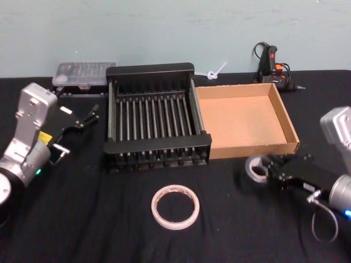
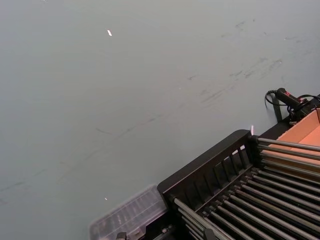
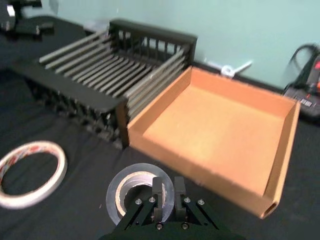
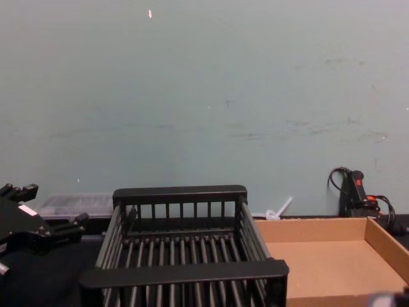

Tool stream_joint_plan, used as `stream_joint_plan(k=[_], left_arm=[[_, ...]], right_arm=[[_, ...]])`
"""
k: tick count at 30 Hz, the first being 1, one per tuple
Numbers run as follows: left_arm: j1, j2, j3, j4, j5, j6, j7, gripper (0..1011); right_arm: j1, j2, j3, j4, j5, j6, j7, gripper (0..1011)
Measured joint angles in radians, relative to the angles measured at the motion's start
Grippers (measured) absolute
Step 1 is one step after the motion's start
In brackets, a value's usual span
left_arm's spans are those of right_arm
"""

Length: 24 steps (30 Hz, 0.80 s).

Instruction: Pick up the white tape and place it into the black box , Pick up the silver tape and place it into the brown box.

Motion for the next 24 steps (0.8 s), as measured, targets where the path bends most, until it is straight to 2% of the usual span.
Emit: stream_joint_plan(k=[8, 14, 24], left_arm=[[0.000, 0.000, 0.000, 0.000, 0.000, 0.000, 0.000, 1002], [0.000, 0.000, 0.000, 0.000, 0.000, 0.000, 0.000, 1001], [0.000, 0.000, 0.000, 0.000, 0.000, 0.000, 0.000, 1001]], right_arm=[[0.070, -0.031, 0.012, 0.035, 0.022, -0.011, -0.007, 145], [0.127, -0.053, 0.005, 0.069, 0.022, -0.009, -0.021, 144], [0.282, -0.122, -0.043, 0.192, -0.018, 0.019, -0.049, 145]])
